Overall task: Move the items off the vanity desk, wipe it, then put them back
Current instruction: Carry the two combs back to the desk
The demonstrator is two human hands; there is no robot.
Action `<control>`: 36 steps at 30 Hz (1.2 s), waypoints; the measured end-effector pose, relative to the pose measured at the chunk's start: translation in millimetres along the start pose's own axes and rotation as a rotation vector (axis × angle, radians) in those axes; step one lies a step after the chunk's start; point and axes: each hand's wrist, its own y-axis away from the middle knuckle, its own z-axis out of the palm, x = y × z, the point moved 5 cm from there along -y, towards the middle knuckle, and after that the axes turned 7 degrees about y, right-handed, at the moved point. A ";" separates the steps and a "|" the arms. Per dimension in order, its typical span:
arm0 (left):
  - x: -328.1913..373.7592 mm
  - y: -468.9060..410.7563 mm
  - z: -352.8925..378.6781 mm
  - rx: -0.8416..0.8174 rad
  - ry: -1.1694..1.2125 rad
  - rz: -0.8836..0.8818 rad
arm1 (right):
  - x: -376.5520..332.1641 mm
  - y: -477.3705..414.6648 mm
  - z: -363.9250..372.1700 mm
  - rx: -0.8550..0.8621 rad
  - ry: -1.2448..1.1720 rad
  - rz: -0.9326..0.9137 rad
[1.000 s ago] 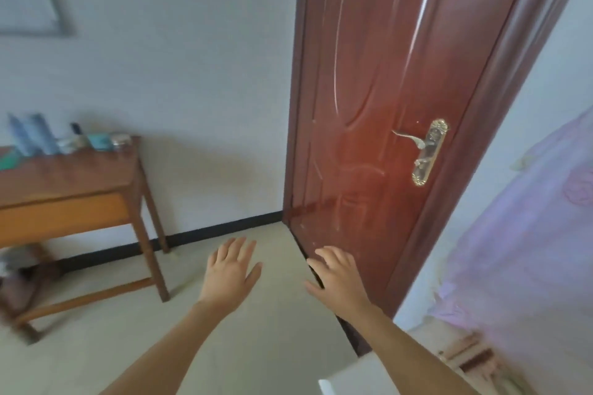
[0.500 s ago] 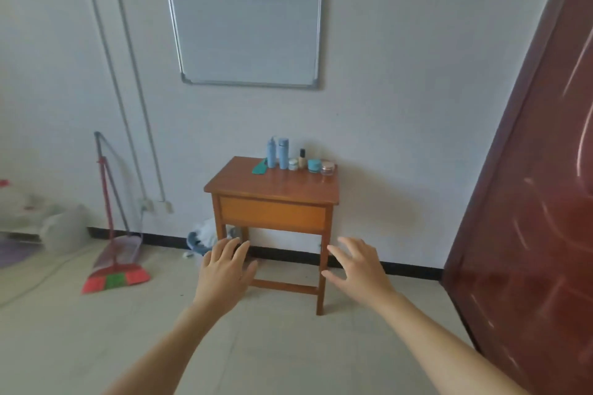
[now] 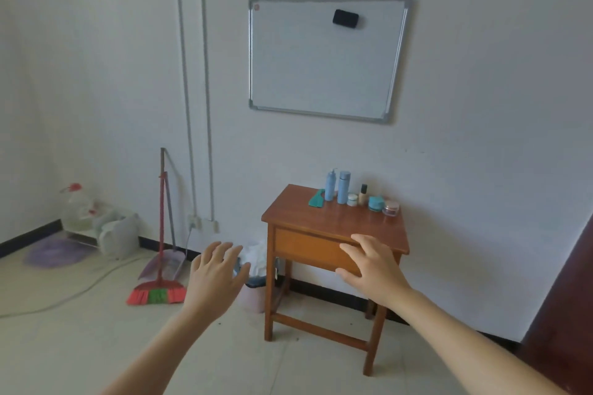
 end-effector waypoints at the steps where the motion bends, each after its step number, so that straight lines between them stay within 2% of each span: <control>1: -1.8 -12.4 0.1 -0.007 -0.012 -0.002 | 1.8 -12.3 3.0 -0.001 -0.020 0.002; 12: -42.6 -156.4 35.5 0.049 -0.037 -0.126 | 30.4 -176.4 86.6 -0.095 -0.171 -0.032; 21: -95.9 -229.3 109.5 -0.043 0.005 -0.246 | 23.1 -247.3 188.0 -0.262 -0.220 -0.026; 30: -136.3 -389.0 164.8 -0.052 0.106 -0.135 | 59.0 -366.3 240.0 -0.236 -0.146 0.121; 33: -142.9 -436.6 191.6 -0.111 0.102 -0.081 | 74.3 -394.9 262.5 -0.241 -0.139 0.217; 36: -147.4 -468.8 225.3 -0.183 0.099 -0.038 | 83.3 -399.5 297.3 -0.317 -0.190 0.340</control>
